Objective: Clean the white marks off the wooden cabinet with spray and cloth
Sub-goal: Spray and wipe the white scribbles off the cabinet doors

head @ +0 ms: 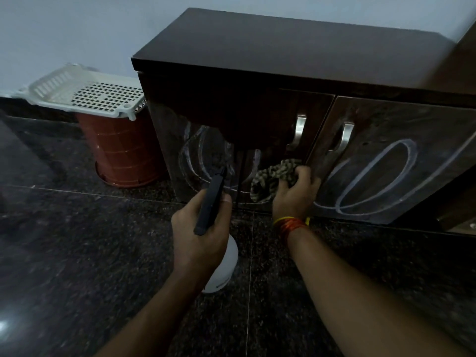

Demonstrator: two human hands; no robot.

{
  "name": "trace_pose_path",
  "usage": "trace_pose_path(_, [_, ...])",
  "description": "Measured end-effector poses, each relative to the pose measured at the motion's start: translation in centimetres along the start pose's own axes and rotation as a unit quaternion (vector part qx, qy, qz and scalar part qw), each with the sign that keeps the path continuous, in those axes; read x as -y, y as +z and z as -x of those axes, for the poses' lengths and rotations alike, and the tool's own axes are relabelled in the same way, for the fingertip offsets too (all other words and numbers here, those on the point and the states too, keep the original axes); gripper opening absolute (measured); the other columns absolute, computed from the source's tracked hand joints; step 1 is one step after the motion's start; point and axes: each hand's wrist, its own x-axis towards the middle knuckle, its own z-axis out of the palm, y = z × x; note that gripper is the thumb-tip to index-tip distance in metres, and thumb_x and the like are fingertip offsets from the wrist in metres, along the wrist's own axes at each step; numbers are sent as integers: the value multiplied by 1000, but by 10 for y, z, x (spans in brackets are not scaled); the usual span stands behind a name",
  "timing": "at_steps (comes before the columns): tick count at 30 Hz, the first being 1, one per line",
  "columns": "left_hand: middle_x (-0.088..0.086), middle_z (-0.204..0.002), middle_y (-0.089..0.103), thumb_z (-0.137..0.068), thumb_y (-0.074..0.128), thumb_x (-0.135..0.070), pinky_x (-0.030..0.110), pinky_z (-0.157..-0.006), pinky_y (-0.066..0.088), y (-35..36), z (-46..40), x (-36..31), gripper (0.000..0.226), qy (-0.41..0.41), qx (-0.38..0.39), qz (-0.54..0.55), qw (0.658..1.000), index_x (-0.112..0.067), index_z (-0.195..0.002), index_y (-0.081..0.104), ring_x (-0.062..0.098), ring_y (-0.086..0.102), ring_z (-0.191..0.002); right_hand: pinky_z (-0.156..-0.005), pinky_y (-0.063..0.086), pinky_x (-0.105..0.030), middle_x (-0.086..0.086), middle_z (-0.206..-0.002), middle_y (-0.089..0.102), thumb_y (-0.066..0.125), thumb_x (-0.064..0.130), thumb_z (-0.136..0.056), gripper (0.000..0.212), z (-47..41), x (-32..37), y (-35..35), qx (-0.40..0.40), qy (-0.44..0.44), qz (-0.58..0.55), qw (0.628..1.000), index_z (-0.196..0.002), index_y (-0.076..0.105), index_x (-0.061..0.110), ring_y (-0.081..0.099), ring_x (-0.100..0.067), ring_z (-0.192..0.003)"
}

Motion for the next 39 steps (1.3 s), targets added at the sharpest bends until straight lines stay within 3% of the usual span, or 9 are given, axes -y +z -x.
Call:
trace_pose_path(3, [26,-69,57,-92,59,-27,56,-54,44,1,0,6,18,-20,-6,-1,1000,-29,-75,59,46,52,-59,-91,41,-36,-25,-112,52,67,4,-75,27,3,-8,6,-6,66,-9,998,-101,62,4,55,-40,-100])
trace_pose_path(7, [12,-58,51,-94,59,-23,51,-51,43,5,-5,12,22,-43,-10,6,999,-17,-73,57,42,52,-57,-83,37,-25,-21,-121,50,65,9,-78,30,-7,14,6,-28,177,-79,981,-106,59,4,54,-35,-103])
trace_pose_path(11, [26,-59,50,-95,58,-22,41,-49,42,10,-19,14,30,-35,-43,8,998,-19,-66,52,42,51,-56,-88,31,-24,-24,-130,48,66,1,-75,51,7,29,13,-52,171,-98,979,-124,50,-3,51,-35,-112])
trace_pose_path(17, [28,-63,53,-95,58,-24,48,-51,43,17,-30,21,31,-19,-105,1,994,-25,-65,50,45,53,-57,-85,38,-24,-14,-115,59,70,4,-78,45,7,-8,31,1,250,-137,958,-118,50,2,58,-26,-106])
trace_pose_path(20, [31,-62,52,-95,58,-23,48,-51,43,14,-21,32,32,-18,-133,1,991,-18,-65,50,45,52,-55,-92,50,-36,-14,-134,48,56,10,-91,53,7,-20,44,132,364,-207,898,-139,34,9,55,-28,-110])
trace_pose_path(22, [32,-63,51,-95,58,-22,49,-52,42,13,-15,40,32,-34,-144,8,989,-18,-65,50,46,53,-57,-100,45,-41,-15,-148,34,35,6,-101,47,6,-23,45,211,412,-274,843,-146,22,5,49,-28,-118])
trace_pose_path(25, [31,-62,50,-94,59,-22,45,-50,42,12,-10,47,33,-53,-157,7,986,-19,-62,48,47,52,-56,-112,32,-35,-16,-152,27,23,1,-103,45,3,-13,33,192,462,-336,798,-147,18,0,37,-30,-135])
trace_pose_path(32, [27,-62,52,-94,60,-24,48,-50,42,14,4,42,31,-59,-153,16,986,-24,-64,53,48,52,-57,-101,44,-47,-14,-147,39,41,6,-100,37,-8,-37,56,88,611,-380,689,-137,45,8,38,-33,-133])
trace_pose_path(39, [23,-57,47,-93,60,-22,52,-48,43,17,8,39,33,-65,-144,13,987,-18,-62,51,48,50,-54,-104,42,-42,-11,-148,36,35,4,-102,39,-1,-41,43,95,609,-394,682,-141,39,4,37,-34,-134])
